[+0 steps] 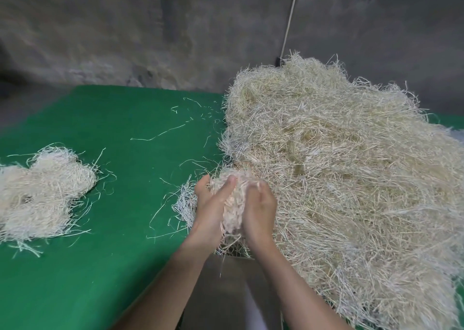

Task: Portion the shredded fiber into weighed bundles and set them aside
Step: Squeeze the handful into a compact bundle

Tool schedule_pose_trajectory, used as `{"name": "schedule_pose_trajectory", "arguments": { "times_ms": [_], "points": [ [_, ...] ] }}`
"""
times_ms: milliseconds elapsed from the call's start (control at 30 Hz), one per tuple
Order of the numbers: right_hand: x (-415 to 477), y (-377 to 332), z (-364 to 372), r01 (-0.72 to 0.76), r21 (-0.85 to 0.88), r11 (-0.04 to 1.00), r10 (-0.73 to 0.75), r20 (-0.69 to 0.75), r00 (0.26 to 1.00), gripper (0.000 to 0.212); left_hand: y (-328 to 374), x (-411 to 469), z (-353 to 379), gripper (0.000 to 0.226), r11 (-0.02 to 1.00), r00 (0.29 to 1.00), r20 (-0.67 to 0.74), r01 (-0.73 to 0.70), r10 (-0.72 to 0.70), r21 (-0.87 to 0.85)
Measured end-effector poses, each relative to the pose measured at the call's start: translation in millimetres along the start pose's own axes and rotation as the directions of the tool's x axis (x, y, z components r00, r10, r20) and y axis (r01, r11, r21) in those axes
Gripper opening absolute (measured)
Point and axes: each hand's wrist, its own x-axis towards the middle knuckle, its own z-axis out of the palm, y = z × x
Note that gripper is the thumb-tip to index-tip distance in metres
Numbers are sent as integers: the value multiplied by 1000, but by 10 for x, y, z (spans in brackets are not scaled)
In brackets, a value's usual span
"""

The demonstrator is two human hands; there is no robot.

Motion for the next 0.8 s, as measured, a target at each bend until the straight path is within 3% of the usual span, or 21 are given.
{"name": "schedule_pose_trajectory", "arguments": {
  "times_ms": [33, 100, 200, 267, 300, 333, 367, 400, 500, 533, 567, 633, 700, 767, 800],
  "points": [
    [44, 44, 2, -77, 67, 995, 79, -35, 996, 24, -38, -57, -78, 66, 995, 997, 58, 61, -57, -74],
    [70, 97, 27, -178, 27, 984, 179, -26, 984, 44, -134, -195, -187, 62, 982, 983, 114, 154, -141, -111],
    [-10, 206, 123, -97, -260, 961, 157, 222, 962, 45, -268, -150, -253, 56, 901, 942, 179, 325, -283, -287],
    [11, 235, 148, 27, -341, 940, 88, 319, 944, 37, -149, -50, -358, 51, 943, 964, -23, 254, -265, -213],
    [60, 230, 147, 39, -312, 949, 87, 381, 920, 31, -89, 8, -441, 63, 983, 968, -178, 168, -178, -71],
    [116, 244, 155, 28, -264, 964, 97, 447, 889, 32, -44, 36, -557, 75, 990, 951, -275, 138, -142, -34],
    [167, 275, 185, 1, -226, 974, 110, 480, 870, 38, -12, 84, -677, 80, 992, 947, -305, 116, -98, 42],
    [207, 319, 233, -39, -166, 985, 115, 477, 871, 39, 52, 118, -782, 80, 993, 940, -325, 115, -104, 15],
    [326, 486, 460, -310, 114, 944, 251, 363, 897, 12, 162, 161, -1118, 68, 987, 968, -249, 32, 9, 161],
    [354, 563, 559, -358, 101, 928, 302, 355, 885, 13, 186, 185, -1237, 63, 990, 965, -261, 5, 31, 138],
    [375, 664, 663, -361, -23, 932, 344, 368, 864, 19, 169, 215, -1385, 59, 958, 966, -228, -55, 122, 280],
    [367, 885, 912, -225, -410, 884, 413, 459, 786, 21, 242, 261, -1727, 50, 794, 934, -144, -190, 328, 578],
    [306, 1089, 1196, 86, -665, 742, 450, 589, 671, 22, 351, 381, -1972, 53, 892, 938, -212, -167, 275, 421],
    [244, 1274, 1481, 358, -682, 637, 465, 711, 527, 39, 517, 495, -2199, 38, 953, 948, -236, -150, 214, 261],
    [206, 1343, 1622, 485, -669, 563, 479, 742, 468, 49, 587, 599, -2354, 28, 952, 935, -279, -144, 220, 269]
  ]
}}
